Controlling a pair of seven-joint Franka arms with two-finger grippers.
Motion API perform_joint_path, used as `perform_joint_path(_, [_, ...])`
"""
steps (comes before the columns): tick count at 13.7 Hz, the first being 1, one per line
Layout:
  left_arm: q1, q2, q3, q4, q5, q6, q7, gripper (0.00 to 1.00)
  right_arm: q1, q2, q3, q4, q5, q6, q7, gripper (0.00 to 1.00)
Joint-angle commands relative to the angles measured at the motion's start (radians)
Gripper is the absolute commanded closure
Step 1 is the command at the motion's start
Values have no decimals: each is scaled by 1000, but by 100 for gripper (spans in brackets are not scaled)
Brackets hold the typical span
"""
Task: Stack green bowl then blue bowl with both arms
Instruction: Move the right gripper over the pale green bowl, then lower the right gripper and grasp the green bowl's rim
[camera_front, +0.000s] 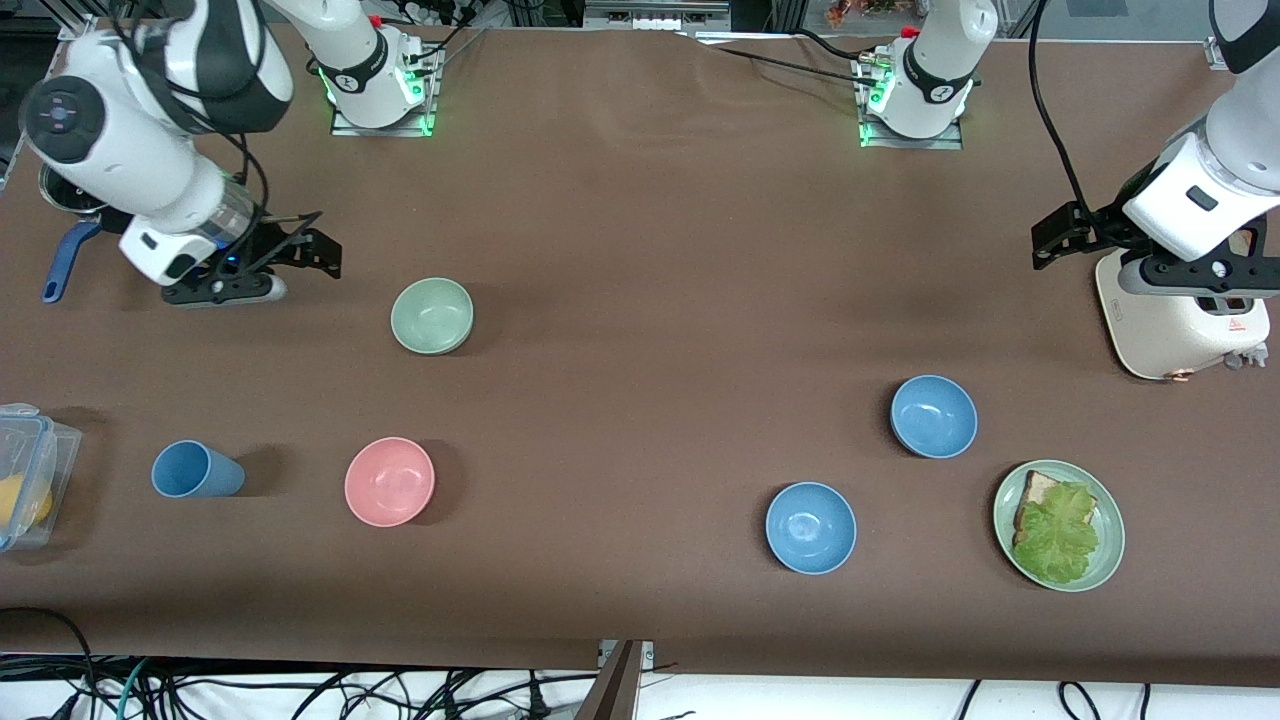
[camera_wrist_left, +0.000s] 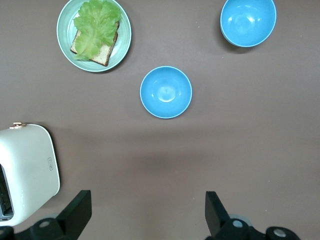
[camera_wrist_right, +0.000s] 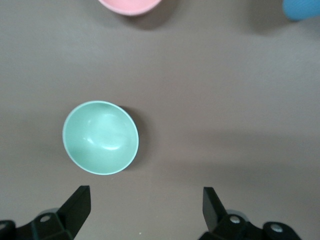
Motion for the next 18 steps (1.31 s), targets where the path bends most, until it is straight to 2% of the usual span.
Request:
perform_joint_path(1, [6, 12, -2, 30, -5, -22, 5, 0, 2, 48, 40, -67, 23, 146, 1, 1])
perform_joint_path(3, [6, 12, -4, 30, -4, -22, 5, 0, 2, 90, 71, -151, 23, 318, 27, 1])
perform_joint_path(7, [6, 12, -2, 30, -4, -22, 5, 0, 4, 235, 97, -184, 23, 550, 31, 1])
perform_joint_path(11, [6, 12, -2, 30, -6, -23, 5, 0, 2, 253, 97, -220, 22, 590, 31, 2])
perform_joint_path(18, [4, 12, -4, 30, -4, -23, 5, 0, 2, 297, 97, -220, 22, 622, 31, 48])
